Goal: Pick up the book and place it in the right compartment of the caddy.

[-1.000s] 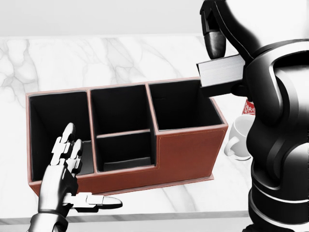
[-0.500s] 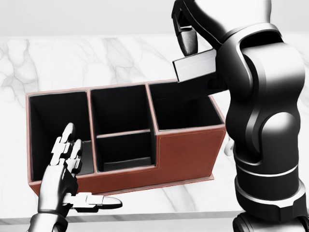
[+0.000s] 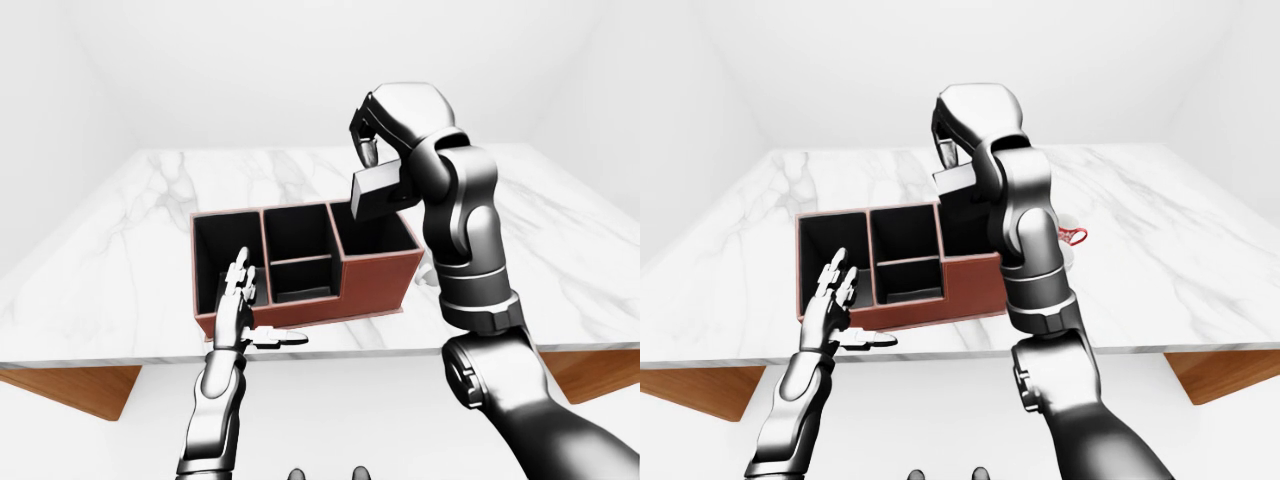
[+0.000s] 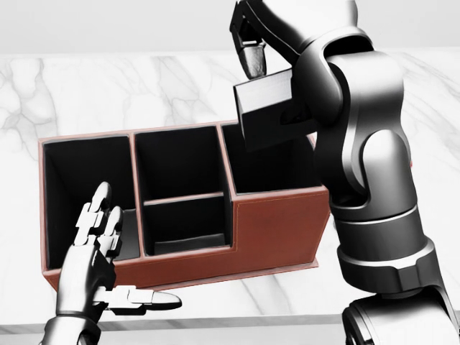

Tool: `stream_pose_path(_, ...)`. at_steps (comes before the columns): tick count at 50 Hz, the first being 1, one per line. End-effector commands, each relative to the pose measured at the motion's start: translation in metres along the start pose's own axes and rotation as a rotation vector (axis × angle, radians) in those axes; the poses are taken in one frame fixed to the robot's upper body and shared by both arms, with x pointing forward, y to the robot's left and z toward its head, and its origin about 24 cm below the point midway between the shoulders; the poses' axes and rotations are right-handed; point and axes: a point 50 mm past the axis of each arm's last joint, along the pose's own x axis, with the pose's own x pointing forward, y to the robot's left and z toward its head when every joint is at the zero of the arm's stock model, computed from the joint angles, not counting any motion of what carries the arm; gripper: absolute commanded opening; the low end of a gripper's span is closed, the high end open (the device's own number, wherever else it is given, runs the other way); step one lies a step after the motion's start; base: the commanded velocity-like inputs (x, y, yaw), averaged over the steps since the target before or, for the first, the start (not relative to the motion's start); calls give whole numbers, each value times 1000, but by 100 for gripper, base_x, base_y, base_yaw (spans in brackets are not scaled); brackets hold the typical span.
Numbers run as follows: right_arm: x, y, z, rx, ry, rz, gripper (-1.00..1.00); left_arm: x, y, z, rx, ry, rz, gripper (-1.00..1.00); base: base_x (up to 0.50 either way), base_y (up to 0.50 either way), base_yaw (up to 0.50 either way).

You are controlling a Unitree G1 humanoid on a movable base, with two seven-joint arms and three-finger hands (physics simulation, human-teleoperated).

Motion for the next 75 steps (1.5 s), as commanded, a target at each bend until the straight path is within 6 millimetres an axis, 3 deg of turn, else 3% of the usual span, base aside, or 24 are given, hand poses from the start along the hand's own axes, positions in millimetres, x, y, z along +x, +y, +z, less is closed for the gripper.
stream_pose_path(1, 12, 2, 1, 36, -12, -30, -100, 0, 0, 1, -1, -2, 1, 100, 0, 0, 0)
stream_pose_path(20, 31, 30, -17, 126, 42, 0, -100, 2, 0, 1, -4, -4, 5, 100, 0, 0, 0)
stream_pose_path(33, 38, 55, -46, 187, 152, 14, -100, 1, 0, 1, -3, -6, 2, 100, 0, 0, 0)
stream_pose_path(47, 38, 70, -51, 209, 182, 43, -100, 0, 0, 2, -2, -8, 2, 100, 0, 0, 0)
stream_pose_path(48, 38, 72, -51, 206, 182, 48, 4, 0, 0, 3, -2, -8, 1, 100, 0, 0, 0)
stream_pose_path(49, 38, 72, -50, 209, 180, 50, 91, 0, 0, 2, -2, -9, 1, 100, 0, 0, 0)
stream_pose_path(50, 38, 72, -50, 216, 178, 48, 100, 0, 0, 2, -2, -9, 1, 100, 0, 0, 0)
stream_pose_path(75, 39, 60, -48, 261, 156, 21, 100, 1, -1, 2, -1, -12, 2, 100, 0, 0, 0)
